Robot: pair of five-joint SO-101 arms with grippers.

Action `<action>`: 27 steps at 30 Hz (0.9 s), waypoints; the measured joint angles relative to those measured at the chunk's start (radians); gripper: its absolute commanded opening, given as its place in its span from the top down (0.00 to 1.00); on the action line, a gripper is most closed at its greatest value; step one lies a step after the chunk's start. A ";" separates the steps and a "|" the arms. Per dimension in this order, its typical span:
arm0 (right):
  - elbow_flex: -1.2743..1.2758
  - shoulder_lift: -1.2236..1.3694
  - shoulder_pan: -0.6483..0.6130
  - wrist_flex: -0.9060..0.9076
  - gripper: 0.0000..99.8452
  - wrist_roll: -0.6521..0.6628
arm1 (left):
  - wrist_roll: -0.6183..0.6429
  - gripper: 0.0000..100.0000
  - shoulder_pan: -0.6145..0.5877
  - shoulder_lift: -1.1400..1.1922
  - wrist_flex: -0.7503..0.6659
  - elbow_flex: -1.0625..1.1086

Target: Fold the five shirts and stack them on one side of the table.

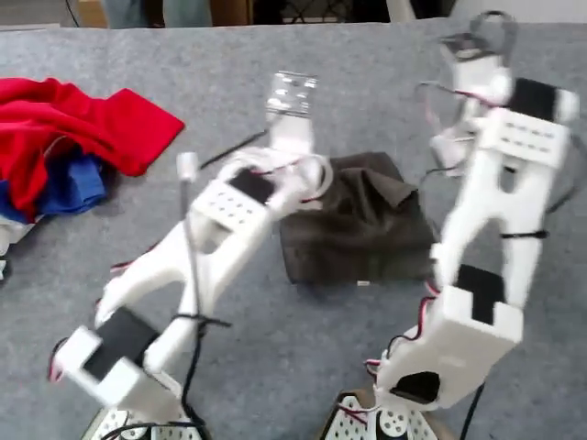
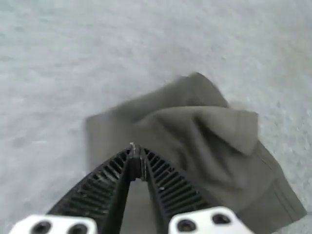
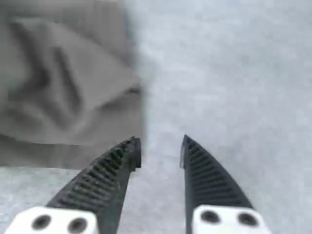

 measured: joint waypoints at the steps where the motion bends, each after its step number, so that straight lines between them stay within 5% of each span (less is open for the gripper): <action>1: -0.005 0.000 0.020 0.002 0.83 0.000 | 0.002 0.97 0.017 0.048 0.000 -0.040; 8: 0.031 0.000 0.114 0.002 0.94 0.000 | 0.008 0.97 0.031 0.330 0.061 -0.221; 14: 0.183 0.000 0.118 -0.003 0.99 0.109 | 0.006 0.97 -0.086 0.373 0.064 -0.252; 19: 0.292 0.000 0.020 -0.041 0.99 0.175 | -0.037 0.97 -0.160 0.381 0.015 -0.252; 27: 0.311 0.000 -0.221 -0.232 0.99 0.086 | -0.044 0.97 -0.221 0.400 0.009 -0.253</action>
